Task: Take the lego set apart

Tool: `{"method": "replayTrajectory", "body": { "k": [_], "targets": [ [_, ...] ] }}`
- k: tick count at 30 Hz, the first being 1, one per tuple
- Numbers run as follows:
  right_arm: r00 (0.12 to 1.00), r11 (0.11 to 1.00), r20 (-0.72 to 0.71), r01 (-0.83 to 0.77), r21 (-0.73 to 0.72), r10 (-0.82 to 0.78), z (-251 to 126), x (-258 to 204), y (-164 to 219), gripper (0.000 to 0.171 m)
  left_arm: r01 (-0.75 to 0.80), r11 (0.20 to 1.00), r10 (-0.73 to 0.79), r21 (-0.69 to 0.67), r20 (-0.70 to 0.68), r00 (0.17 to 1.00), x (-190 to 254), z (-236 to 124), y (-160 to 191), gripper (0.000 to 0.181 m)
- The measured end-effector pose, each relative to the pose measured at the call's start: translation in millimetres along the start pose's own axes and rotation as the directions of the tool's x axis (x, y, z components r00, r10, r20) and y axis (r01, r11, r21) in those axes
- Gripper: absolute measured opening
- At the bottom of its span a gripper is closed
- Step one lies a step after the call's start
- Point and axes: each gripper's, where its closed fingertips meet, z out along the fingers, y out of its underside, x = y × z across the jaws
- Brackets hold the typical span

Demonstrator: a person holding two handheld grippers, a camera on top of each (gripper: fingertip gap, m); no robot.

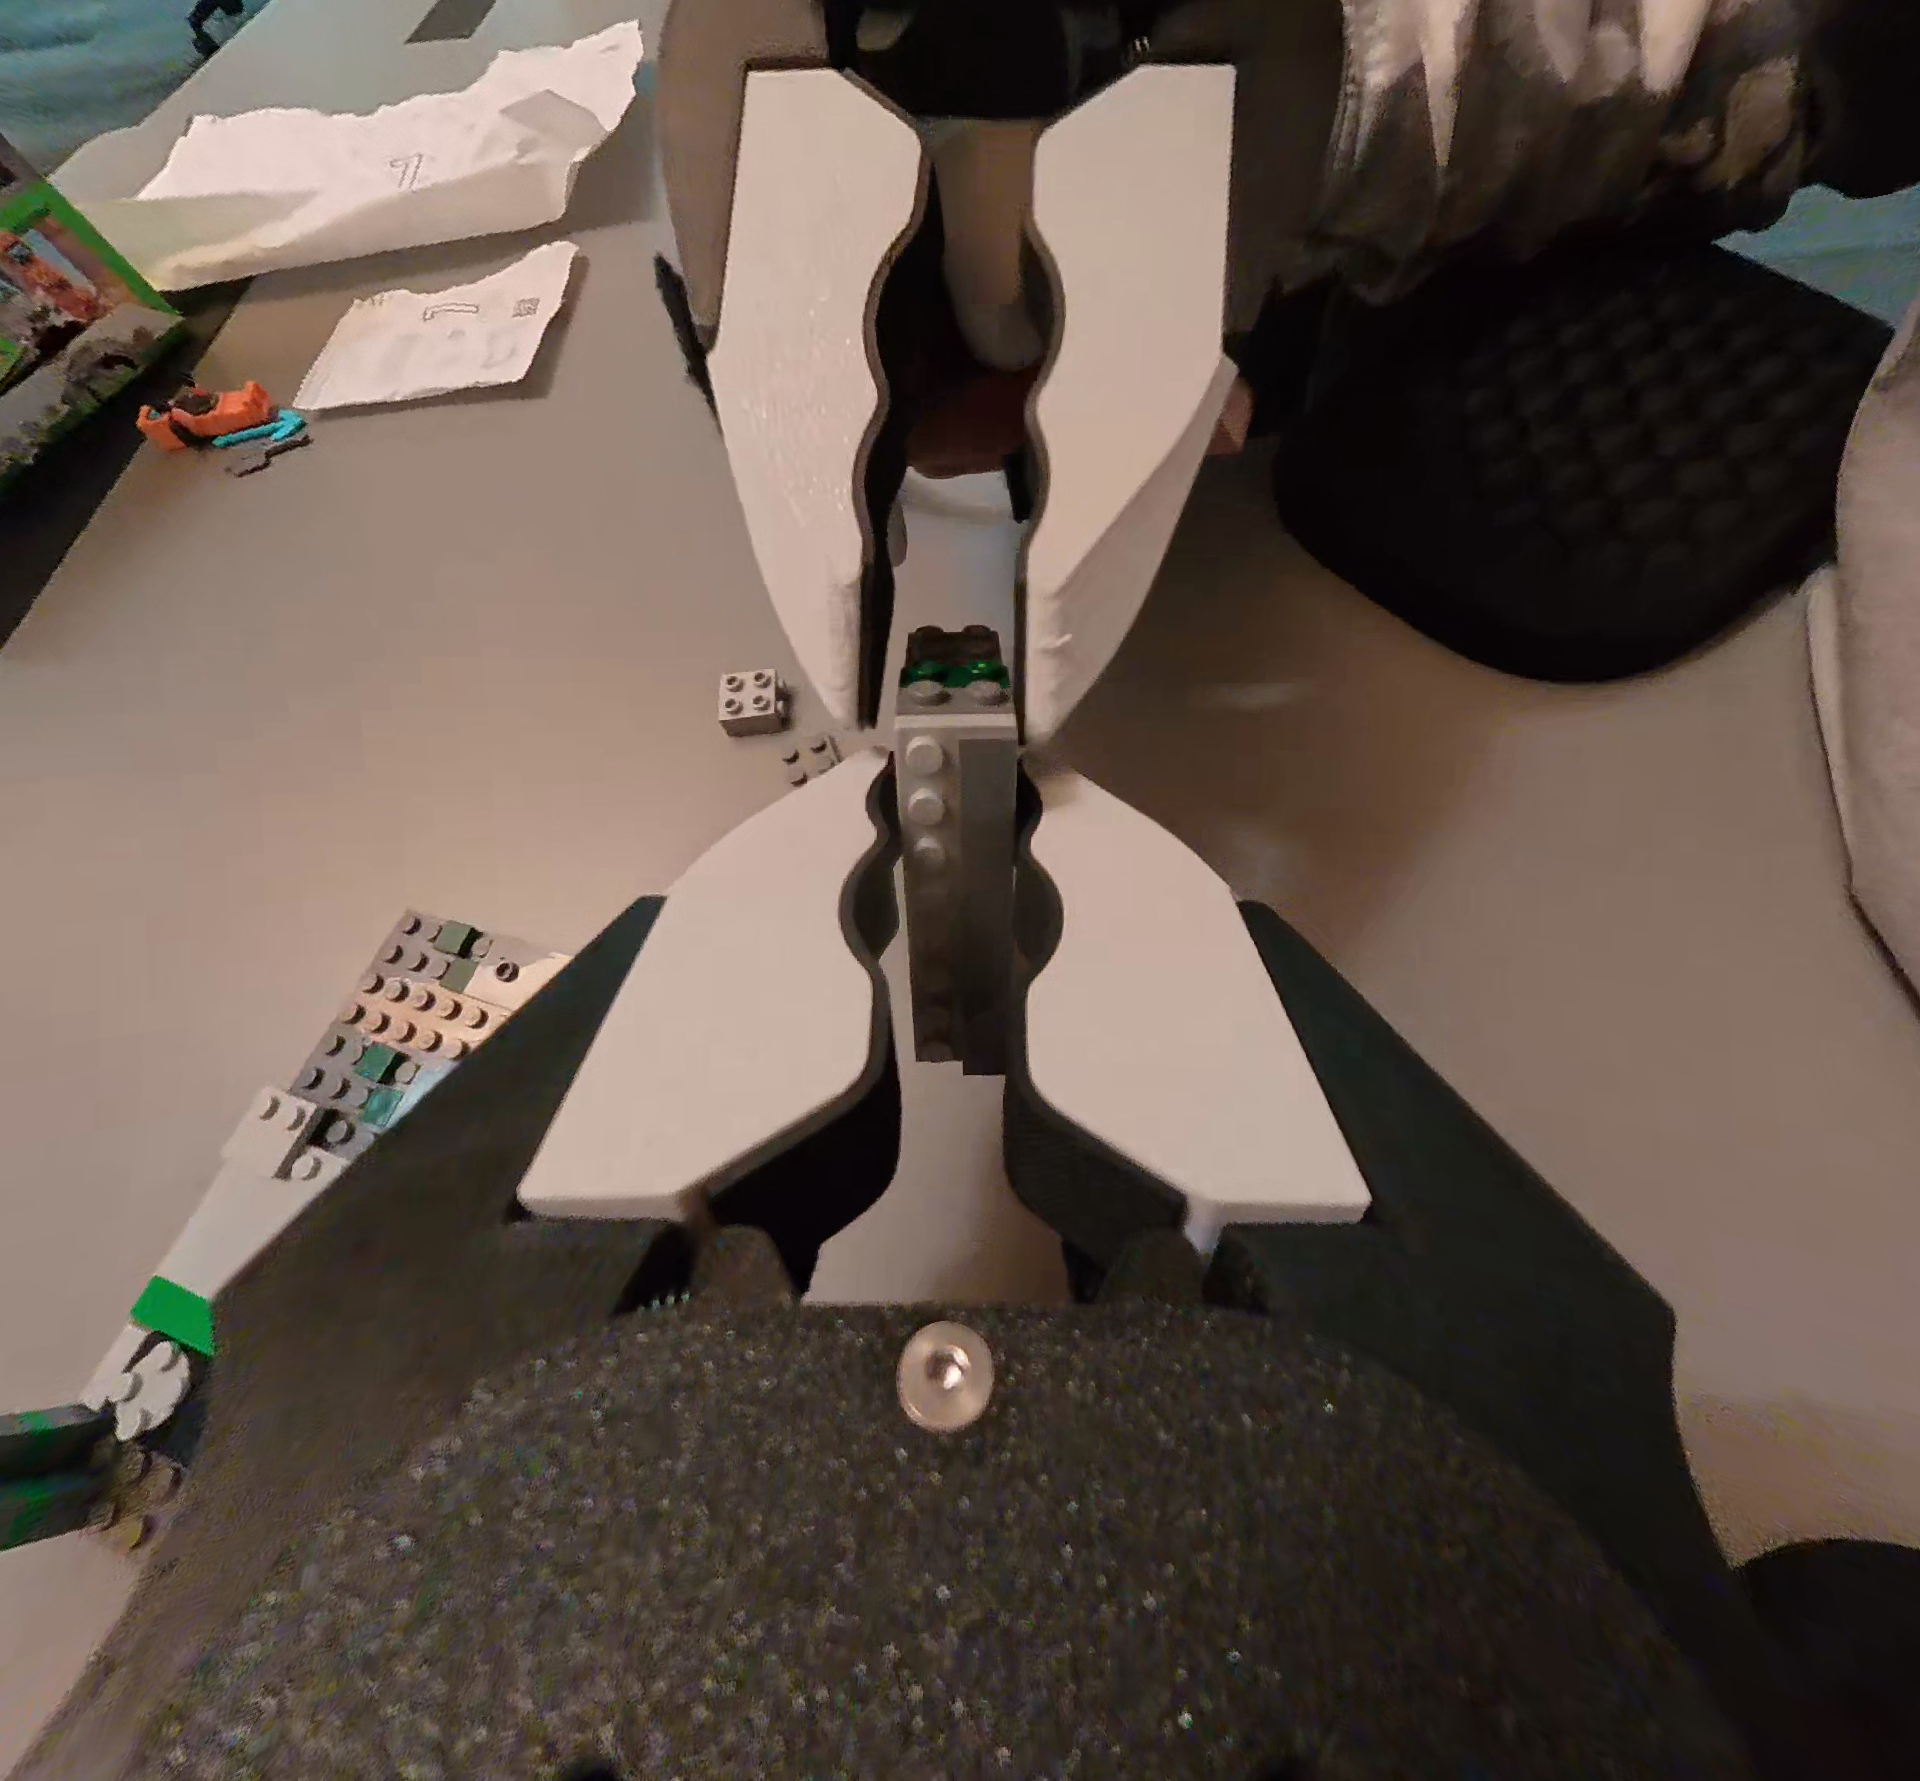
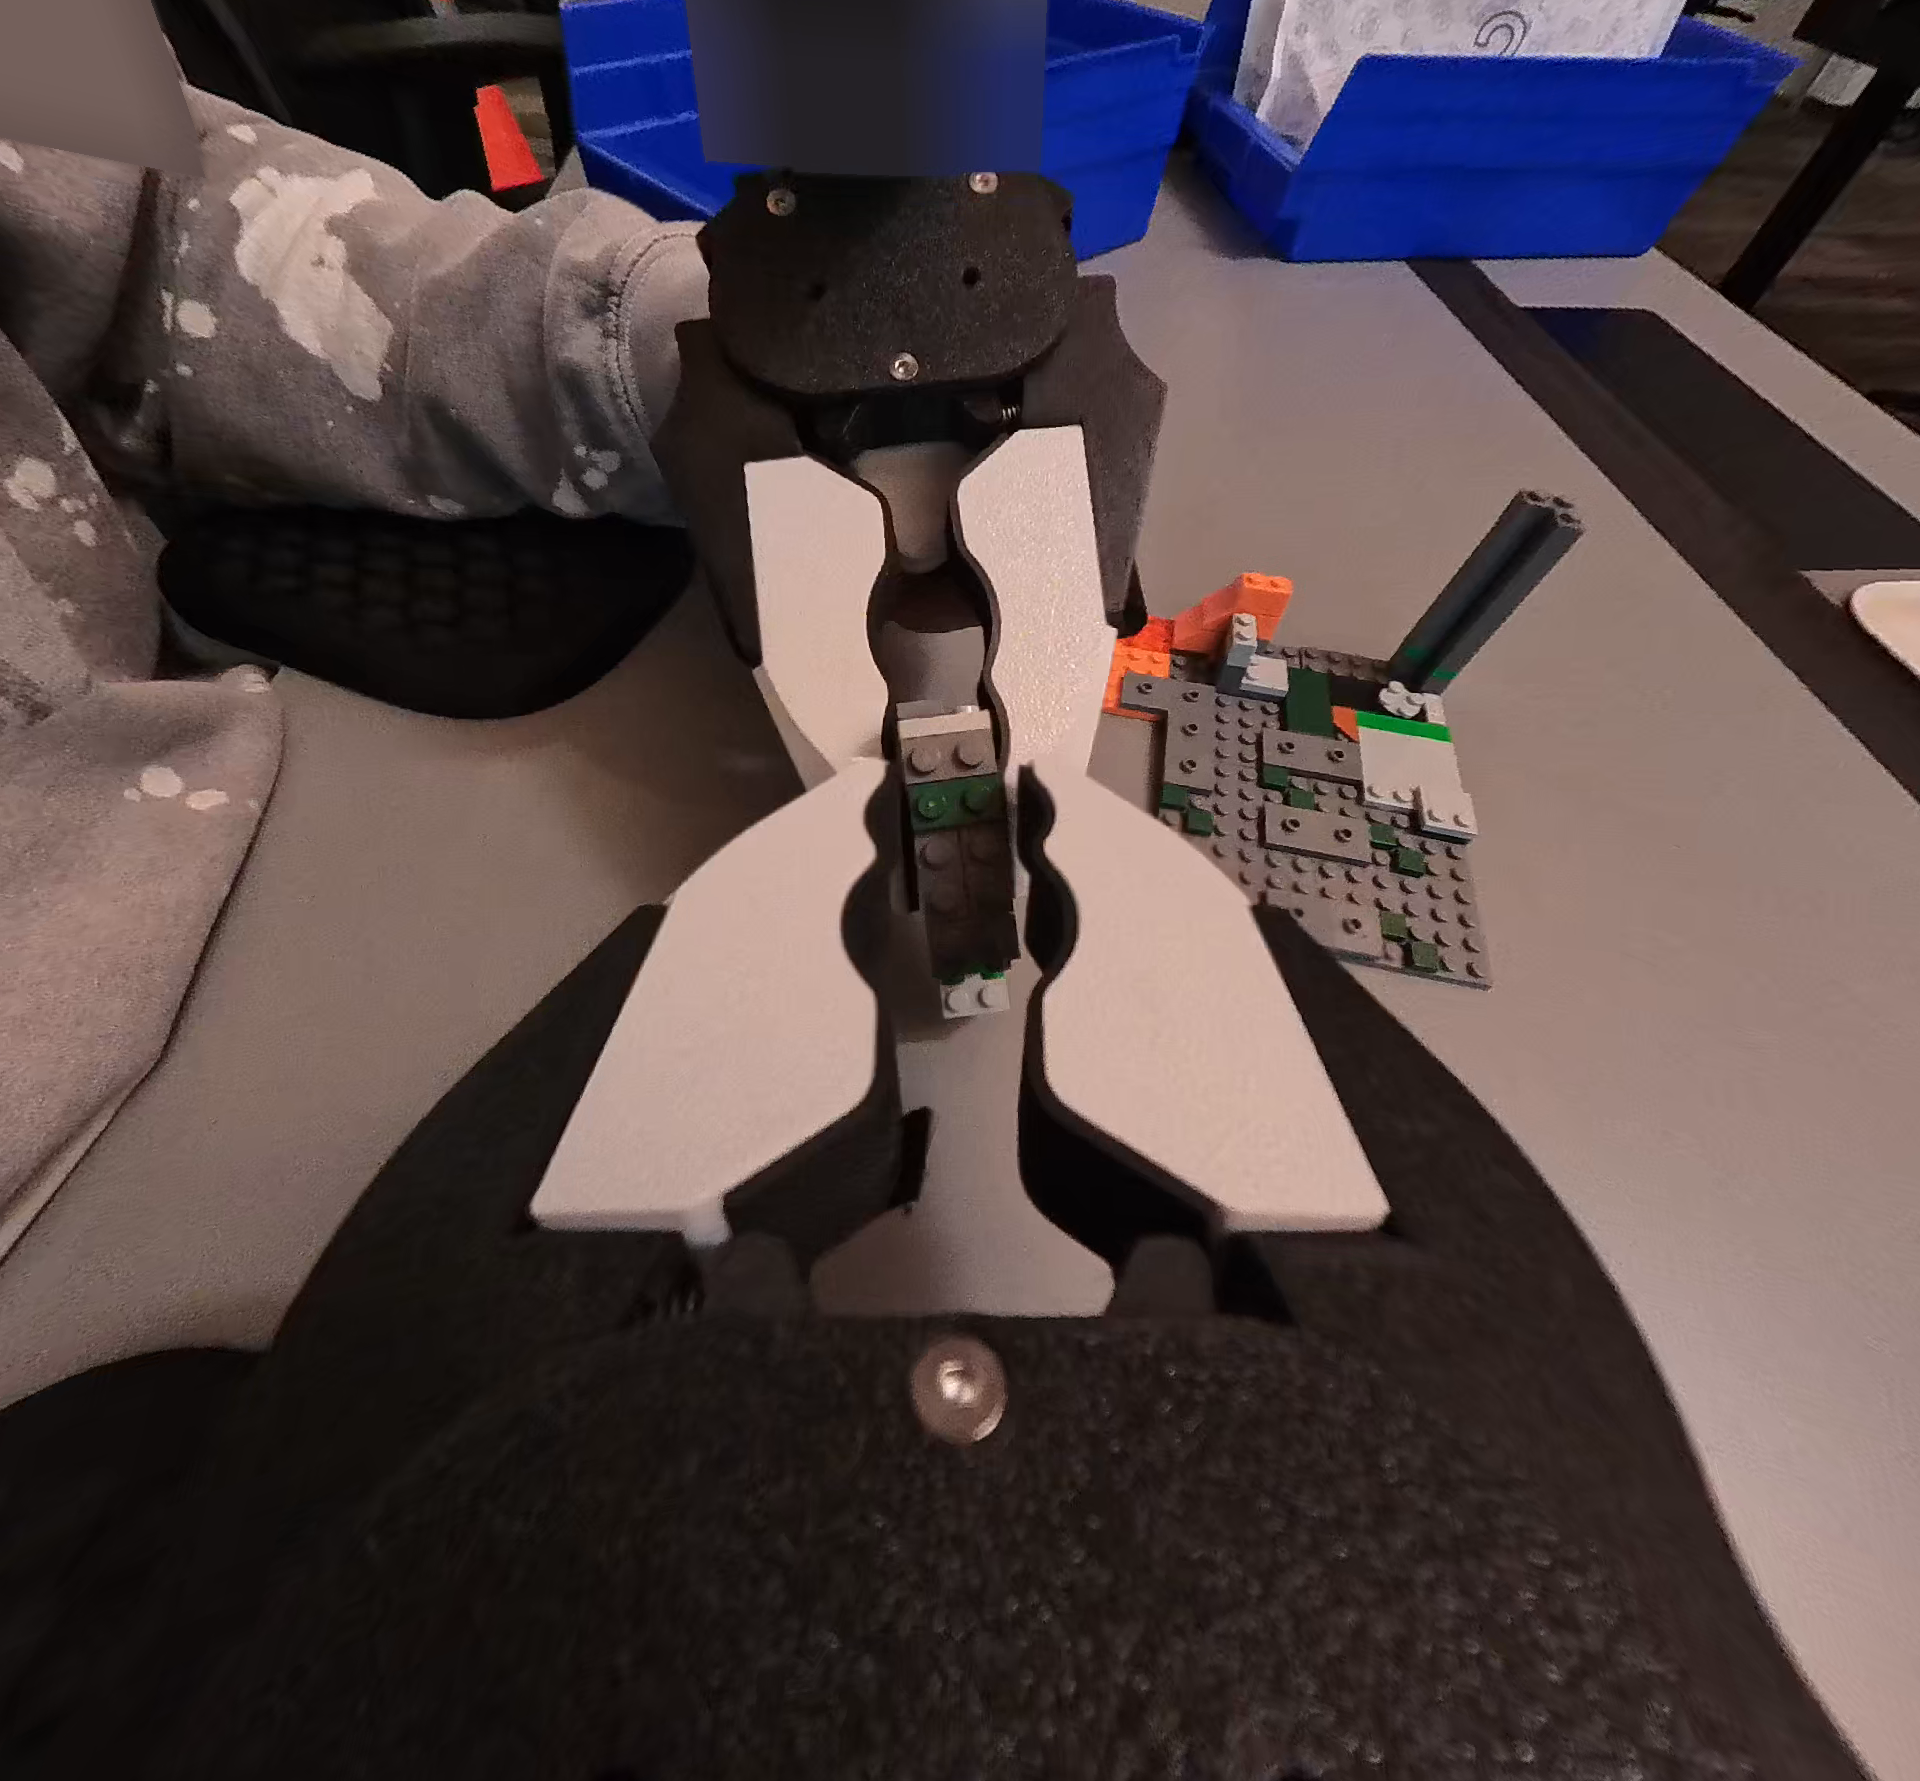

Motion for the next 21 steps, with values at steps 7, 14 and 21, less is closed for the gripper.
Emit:
{"method": "replayTrajectory", "body": {
  "k": [7, 14, 21],
  "targets": [
    [0.999, 0.998, -0.012, 0.042, -0.045, -0.042, 1, -3, 8, 0.017, -0.020, 1.000, 0.020, -0.023, 0.000, 1.000, 2, 1, 2, 0.018],
    [0.996, 0.995, -0.028, 0.087, -0.051, -0.089, 2, -7, 11, 0.016, -0.038, 0.997, 0.038, -0.074, -0.006, 0.999, 6, 1, 7, 0.019],
    [0.995, 0.995, -0.009, 0.099, -0.010, -0.099, -9, -9, 1, 0.016, -0.044, 0.999, 0.045, 0.015, -0.030, 0.999, 8, -4, -8, 0.020]
  ]
}}
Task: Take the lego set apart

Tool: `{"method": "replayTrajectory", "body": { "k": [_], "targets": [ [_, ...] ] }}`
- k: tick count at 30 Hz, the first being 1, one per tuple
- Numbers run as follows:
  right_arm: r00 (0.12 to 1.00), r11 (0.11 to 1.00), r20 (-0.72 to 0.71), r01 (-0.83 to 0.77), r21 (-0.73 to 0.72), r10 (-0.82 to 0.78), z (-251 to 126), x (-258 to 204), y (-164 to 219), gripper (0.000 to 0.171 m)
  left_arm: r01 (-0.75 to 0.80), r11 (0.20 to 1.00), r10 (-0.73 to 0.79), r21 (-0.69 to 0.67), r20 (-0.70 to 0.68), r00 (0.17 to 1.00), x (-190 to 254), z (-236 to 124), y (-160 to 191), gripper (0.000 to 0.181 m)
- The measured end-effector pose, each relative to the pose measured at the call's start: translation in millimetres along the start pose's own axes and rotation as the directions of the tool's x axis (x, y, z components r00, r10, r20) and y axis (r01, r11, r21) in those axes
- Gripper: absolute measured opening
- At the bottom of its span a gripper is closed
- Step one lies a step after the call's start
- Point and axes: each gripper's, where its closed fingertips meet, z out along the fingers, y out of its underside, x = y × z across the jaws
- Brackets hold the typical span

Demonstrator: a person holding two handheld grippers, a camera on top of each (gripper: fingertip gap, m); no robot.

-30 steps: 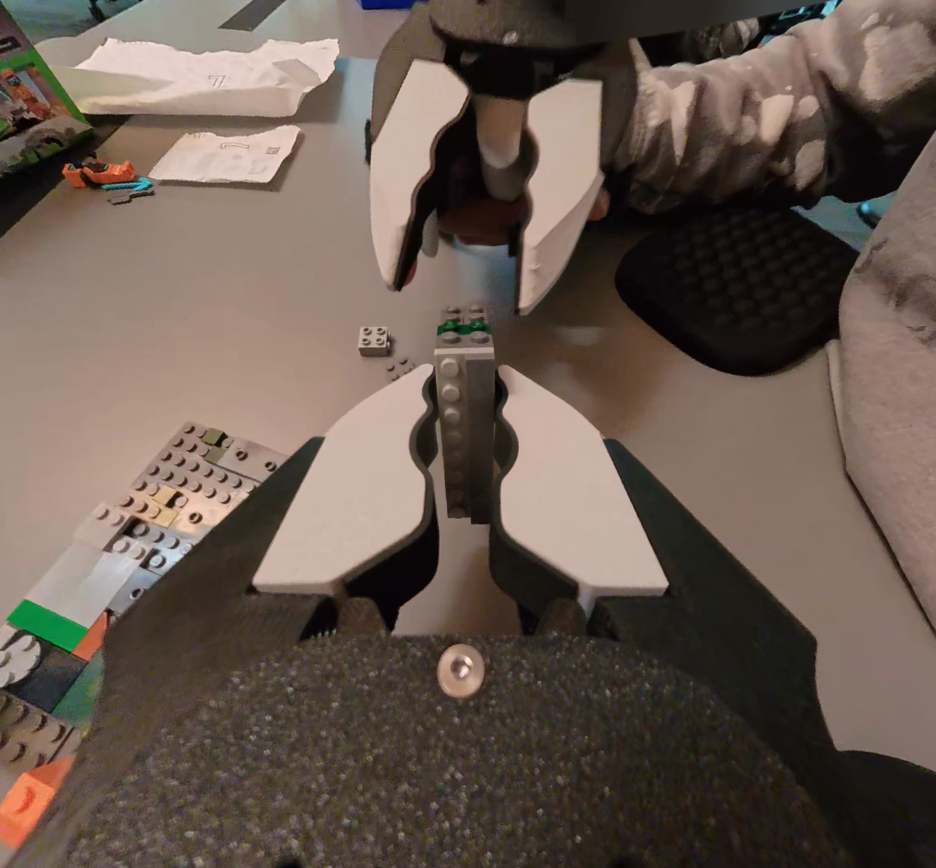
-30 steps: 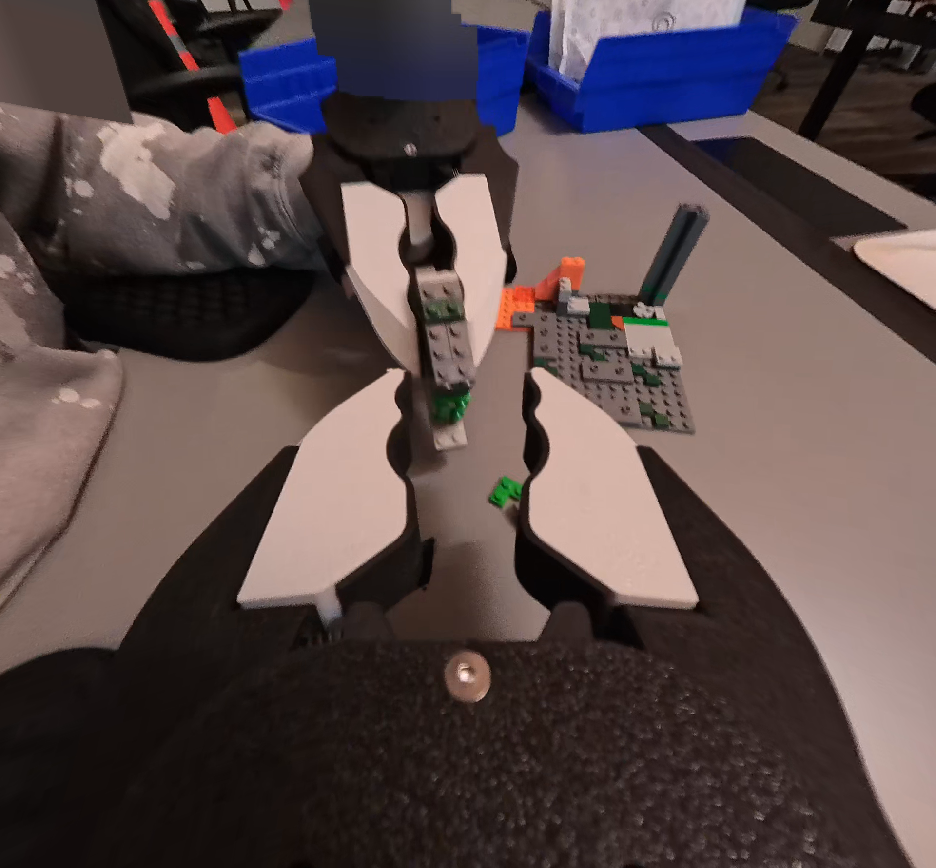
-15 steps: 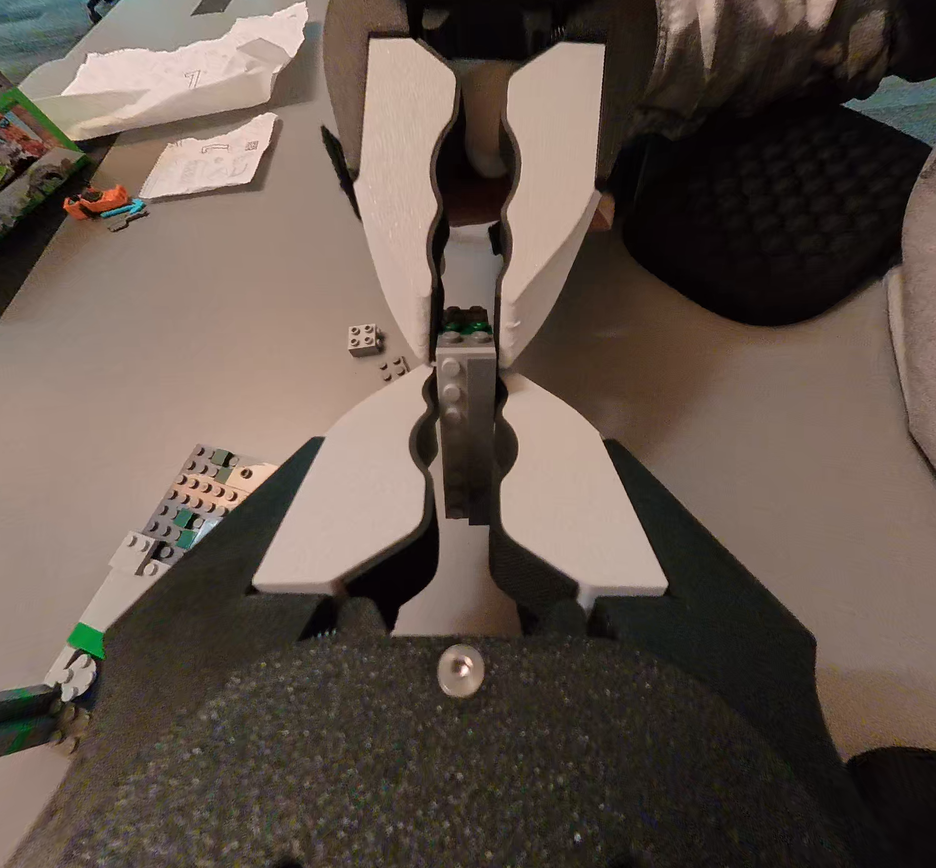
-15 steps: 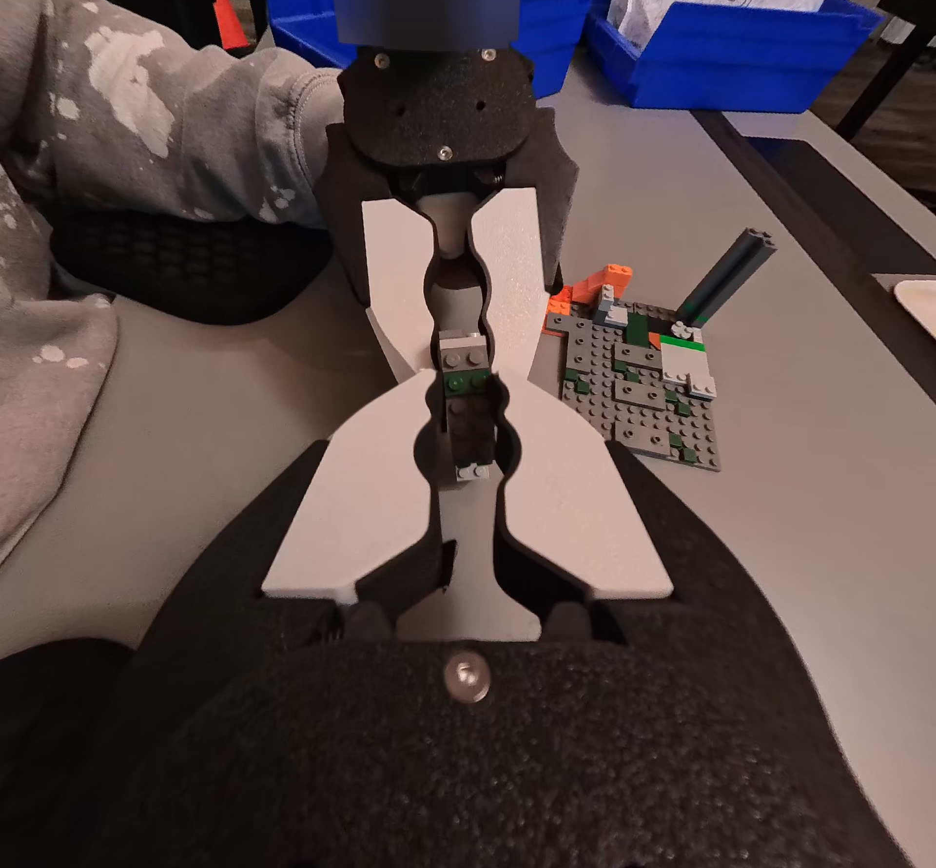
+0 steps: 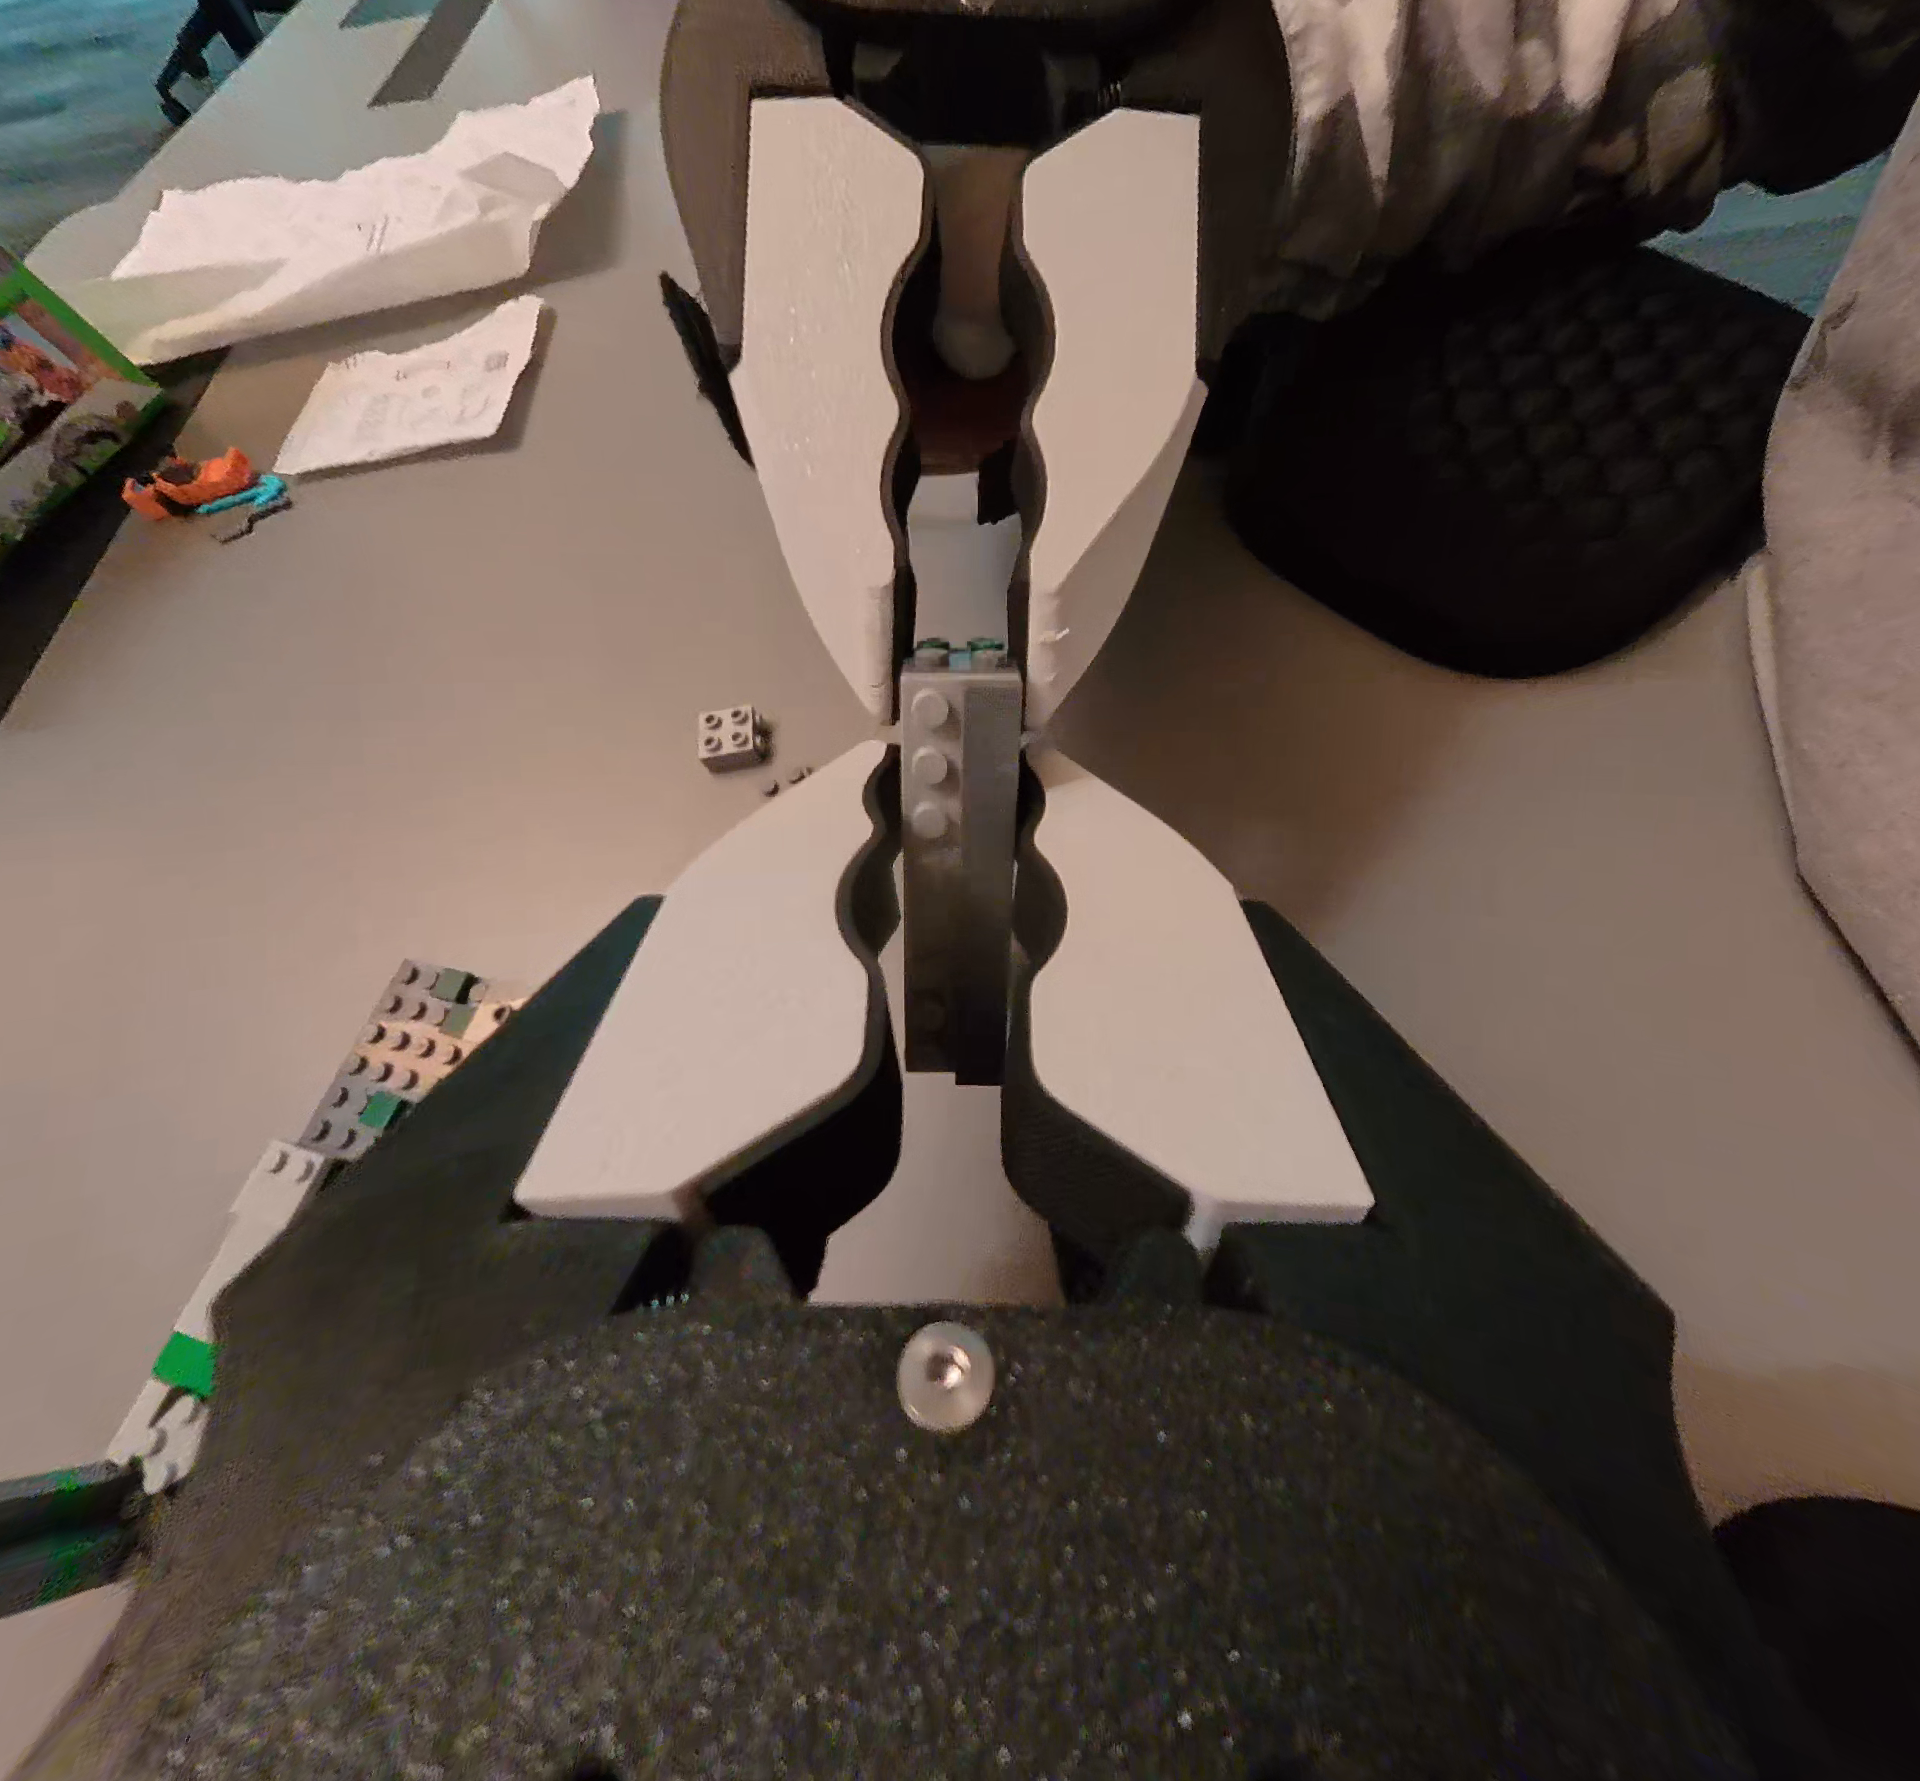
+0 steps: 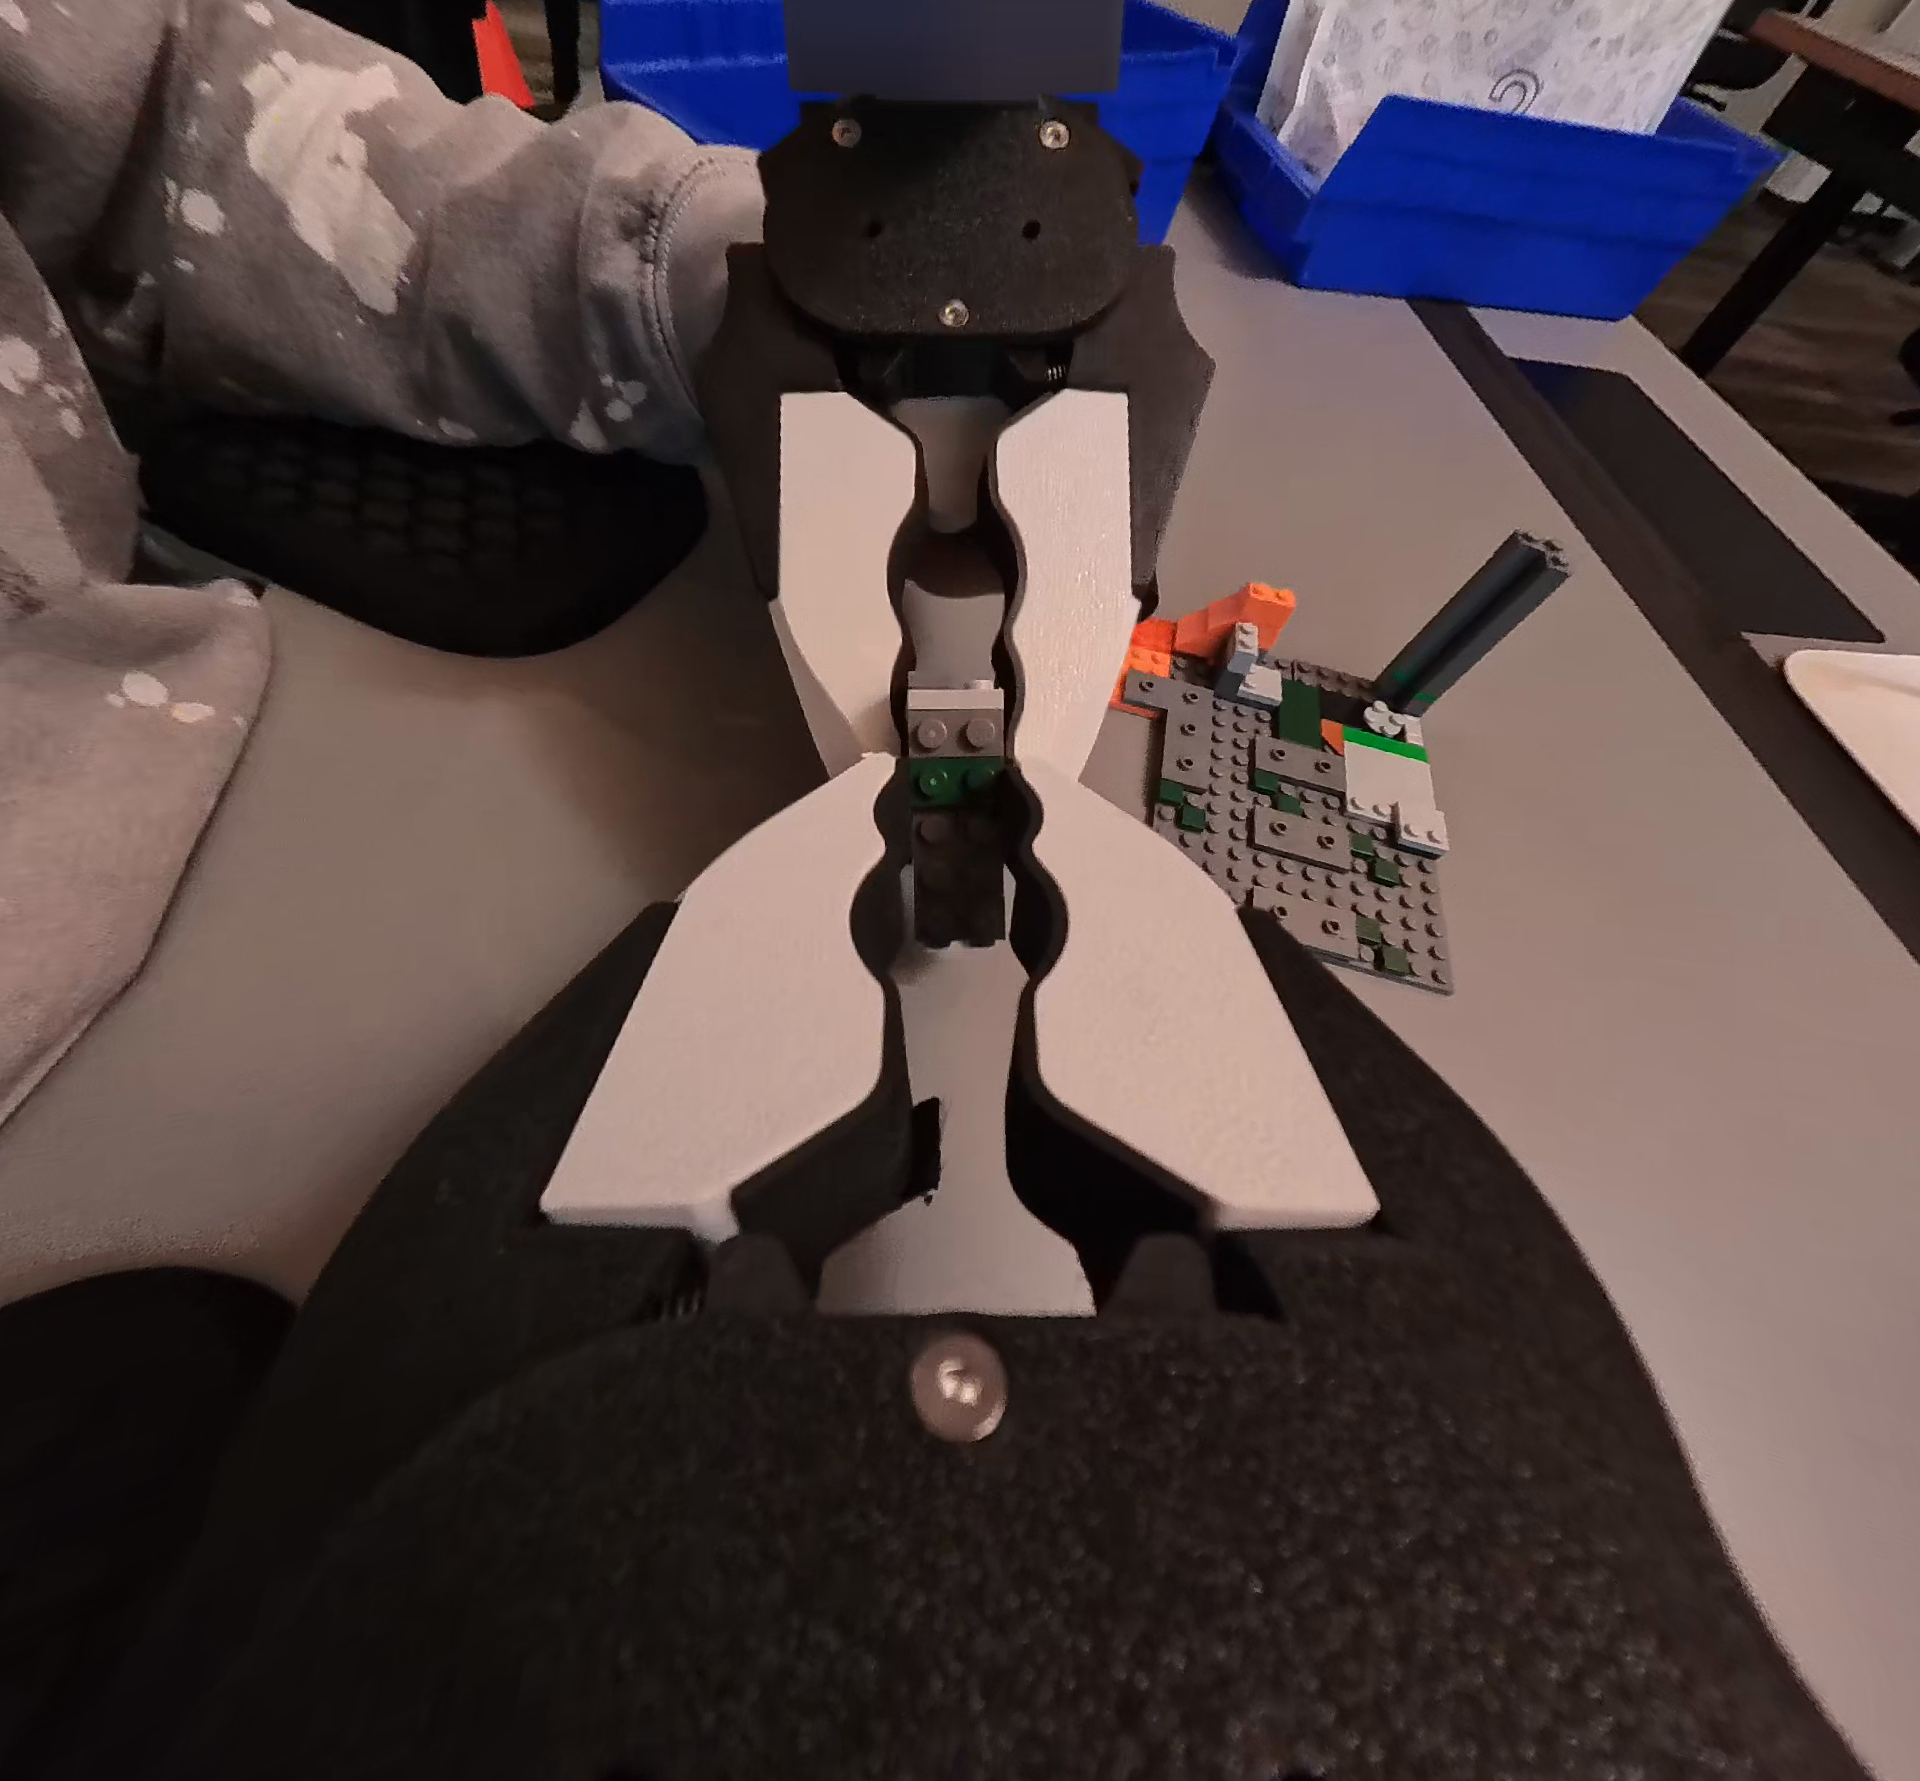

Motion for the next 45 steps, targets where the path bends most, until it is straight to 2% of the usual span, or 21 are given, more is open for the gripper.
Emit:
{"method": "replayTrajectory", "body": {
  "k": [3, 4, 5, 6, 7, 9, 13, 17, 20, 26, 30, 34, 37, 45],
  "targets": [
    [1.000, 0.999, -0.005, 0.010, 0.052, -0.009, -9, 2, -9, 0.016, -0.009, 1.000, 0.009, -0.029, 0.003, 1.000, -1, -1, 3, 0.019],
    [1.000, 0.989, -0.022, -0.009, 0.147, 0.012, -26, 8, -25, 0.016, -0.006, 0.984, 0.016, -0.176, 0.053, 0.998, -11, -6, 32, 0.022],
    [0.998, 0.982, -0.062, -0.003, 0.188, 0.015, -46, 18, -35, 0.016, 0.040, 0.997, -0.036, -0.069, 0.062, 0.997, -16, -17, 27, 0.019],
    [0.992, 0.989, -0.119, 0.054, 0.139, -0.038, -55, 23, -32, 0.016, 0.071, 0.997, -0.069, -0.021, 0.075, 0.995, -19, -29, 19, 0.019],
    [0.987, 0.994, -0.141, 0.085, 0.066, -0.075, -50, 23, -22, 0.016, 0.032, 0.998, -0.038, 0.051, 0.105, 0.994, -21, -38, -2, 0.019],
    [0.993, 0.999, -0.111, 0.032, 0.010, -0.031, -30, 19, -5, 0.016, 0.000, 0.998, -0.008, 0.061, 0.121, 0.993, -23, -39, -22, 0.019],
    [0.996, 0.997, -0.088, -0.017, -0.080, 0.010, -15, 27, 22, 0.018, 0.039, 0.999, -0.036, -0.018, 0.129, 0.991, -25, -28, 0, 0.018],
    [0.996, 0.993, -0.076, -0.060, -0.099, 0.052, -8, 26, 35, 0.029, 0.052, 0.997, -0.045, -0.056, 0.121, 0.992, -21, -21, 12, 0.018],
    [0.997, 0.994, -0.066, -0.055, -0.099, 0.048, -3, 22, 32, 0.035, 0.053, 0.996, -0.045, -0.070, 0.101, 0.994, -18, -16, 15, 0.018],
    [0.998, 0.998, -0.047, -0.043, -0.053, 0.041, 1, 15, 18, 0.035, 0.049, 0.994, -0.040, -0.099, 0.092, 0.995, -14, -9, 21, 0.018],
    [0.999, 1.000, -0.025, -0.024, -0.008, 0.024, 7, 6, 2, 0.031, 0.019, 0.991, -0.007, -0.130, 0.097, 0.995, -12, -2, 20, 0.018],
    [1.000, 1.000, -0.030, 0.002, -0.024, -0.003, 12, 4, 2, 0.024, -0.032, 0.983, 0.053, -0.181, 0.110, 0.992, -10, 3, 21, 0.018],
    [0.999, 0.999, -0.036, 0.018, -0.042, -0.020, 12, 4, 5, 0.017, -0.051, 0.982, 0.072, -0.182, 0.112, 0.991, -9, 3, 18, 0.018],
    [0.997, 0.998, -0.052, 0.063, 0.007, -0.062, -4, 8, -10, 0.016, -0.058, 0.994, 0.067, -0.094, 0.101, 0.993, -10, -7, -2, 0.019]
  ]
}}
